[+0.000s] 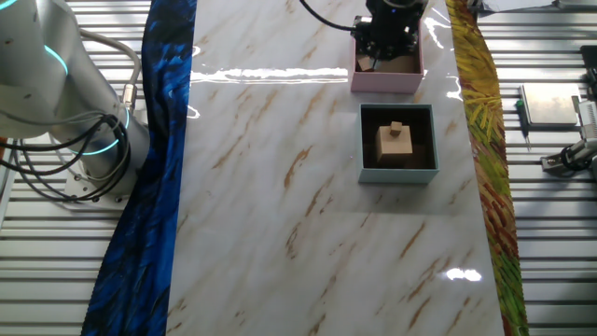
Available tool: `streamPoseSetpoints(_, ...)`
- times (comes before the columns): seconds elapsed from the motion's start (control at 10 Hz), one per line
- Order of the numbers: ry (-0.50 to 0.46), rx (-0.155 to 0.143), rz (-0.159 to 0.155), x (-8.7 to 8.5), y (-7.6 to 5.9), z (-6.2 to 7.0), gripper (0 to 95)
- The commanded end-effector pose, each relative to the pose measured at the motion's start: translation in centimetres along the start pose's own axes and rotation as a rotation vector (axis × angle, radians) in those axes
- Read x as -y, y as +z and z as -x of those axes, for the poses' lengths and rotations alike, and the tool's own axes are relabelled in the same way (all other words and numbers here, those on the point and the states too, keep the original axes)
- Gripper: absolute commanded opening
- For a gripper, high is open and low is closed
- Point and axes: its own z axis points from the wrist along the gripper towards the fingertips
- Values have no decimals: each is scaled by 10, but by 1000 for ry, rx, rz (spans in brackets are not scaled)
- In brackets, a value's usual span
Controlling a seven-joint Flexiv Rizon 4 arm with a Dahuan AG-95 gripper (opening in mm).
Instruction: Move an object from one box to another
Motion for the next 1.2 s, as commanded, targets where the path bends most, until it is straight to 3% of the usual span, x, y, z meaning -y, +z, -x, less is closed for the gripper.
streamPoseSetpoints(0.1, -83, -2, 1, 13, 2, -7, 0)
streamPoseSetpoints(0.4, -163, 1, 1, 42, 3, -25, 0)
streamPoseSetpoints(0.7, -227, 1, 2, 67, 3, -53, 0)
streamPoseSetpoints(1.0, -222, 10, 4, 68, 3, -57, 0)
streamPoseSetpoints(1.2, -162, 30, 8, 68, 3, -57, 0)
